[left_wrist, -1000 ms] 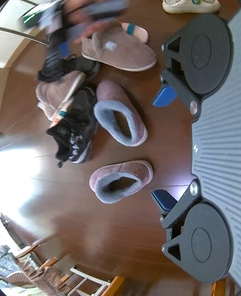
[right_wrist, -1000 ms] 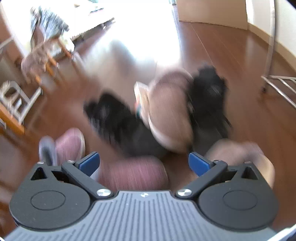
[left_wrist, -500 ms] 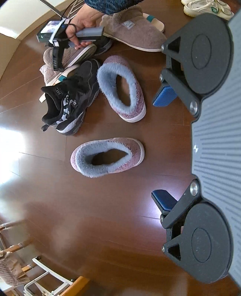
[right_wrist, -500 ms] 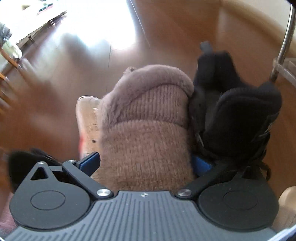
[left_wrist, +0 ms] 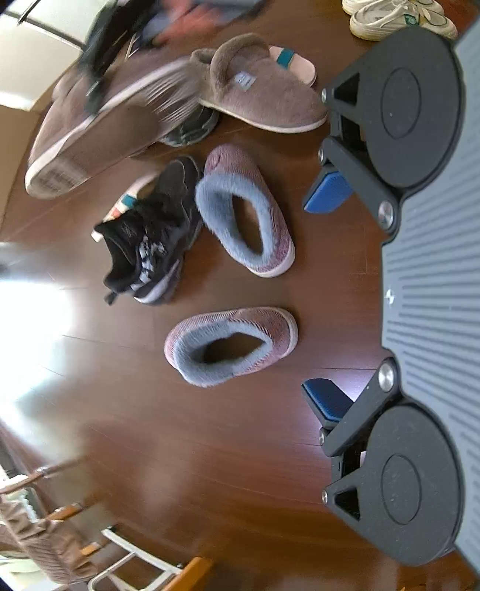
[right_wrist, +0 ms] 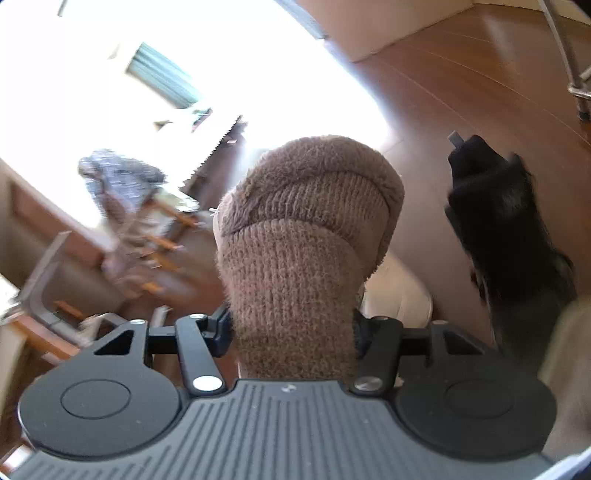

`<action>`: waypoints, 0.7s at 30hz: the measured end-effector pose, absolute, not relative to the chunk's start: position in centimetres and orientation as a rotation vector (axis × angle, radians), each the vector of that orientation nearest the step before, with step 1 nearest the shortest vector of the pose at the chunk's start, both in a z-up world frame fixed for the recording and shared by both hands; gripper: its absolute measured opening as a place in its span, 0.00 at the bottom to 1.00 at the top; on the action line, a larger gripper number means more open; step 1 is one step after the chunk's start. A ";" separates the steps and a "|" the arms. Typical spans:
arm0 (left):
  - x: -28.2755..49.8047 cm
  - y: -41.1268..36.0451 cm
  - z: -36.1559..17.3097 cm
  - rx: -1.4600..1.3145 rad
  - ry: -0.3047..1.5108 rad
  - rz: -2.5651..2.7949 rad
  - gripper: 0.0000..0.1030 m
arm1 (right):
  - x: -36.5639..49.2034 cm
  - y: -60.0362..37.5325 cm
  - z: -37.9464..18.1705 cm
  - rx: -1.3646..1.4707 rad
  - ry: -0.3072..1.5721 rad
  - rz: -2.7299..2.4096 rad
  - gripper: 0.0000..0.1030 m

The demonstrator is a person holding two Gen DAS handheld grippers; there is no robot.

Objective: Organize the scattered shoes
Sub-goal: 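Carry the brown slipper toward the sneaker pair with the right gripper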

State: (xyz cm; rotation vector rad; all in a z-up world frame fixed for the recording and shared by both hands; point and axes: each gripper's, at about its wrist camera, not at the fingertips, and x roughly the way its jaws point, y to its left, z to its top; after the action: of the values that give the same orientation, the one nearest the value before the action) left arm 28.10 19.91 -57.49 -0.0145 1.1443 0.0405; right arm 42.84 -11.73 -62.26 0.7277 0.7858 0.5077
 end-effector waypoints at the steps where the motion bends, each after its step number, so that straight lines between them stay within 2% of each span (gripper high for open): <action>1: 27.9 19.3 -57.2 -0.013 1.136 0.030 0.95 | 40.3 -12.8 -61.7 0.715 0.800 0.508 0.55; 5: 27.4 16.0 -56.4 0.060 1.092 -0.020 0.95 | 28.1 -18.4 -60.8 0.607 0.870 0.460 0.55; 10: 26.8 10.8 -56.5 0.208 1.050 -0.106 0.95 | 11.2 -21.4 -65.0 0.339 0.956 0.208 0.57; 13: 26.3 7.9 -57.0 0.289 1.042 -0.185 0.95 | 6.3 -19.5 -69.9 0.166 0.986 0.059 0.69; 14: 26.1 6.7 -57.3 0.331 1.037 -0.211 0.95 | 5.0 -18.6 -71.6 0.102 0.984 0.012 0.82; 15: 25.9 5.7 -57.7 0.369 1.036 -0.237 0.95 | 4.6 -18.0 -72.7 0.064 0.982 -0.018 0.82; 16: 25.7 4.8 -58.1 0.405 1.036 -0.262 0.95 | 4.0 -17.2 -73.7 0.036 1.005 -0.034 0.87; 17: 25.8 3.3 -59.2 0.452 1.054 -0.322 0.95 | 3.7 -17.0 -74.1 0.040 1.010 -0.026 0.87; 19: 26.1 1.6 -60.6 0.491 1.088 -0.378 0.95 | 2.7 -16.4 -73.5 0.047 1.017 0.000 0.88; 20: 26.3 0.7 -61.3 0.511 1.107 -0.403 0.95 | 2.2 -16.0 -72.6 0.038 1.020 0.009 0.93; 21: 26.6 -0.1 -62.0 0.531 1.125 -0.429 0.95 | 1.9 -16.0 -71.9 0.038 1.038 0.014 0.94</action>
State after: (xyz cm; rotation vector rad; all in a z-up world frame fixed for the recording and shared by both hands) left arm 26.58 -0.14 -62.02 0.5306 1.1252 -0.4286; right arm 1.88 -15.96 -71.89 0.0376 1.0378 0.0138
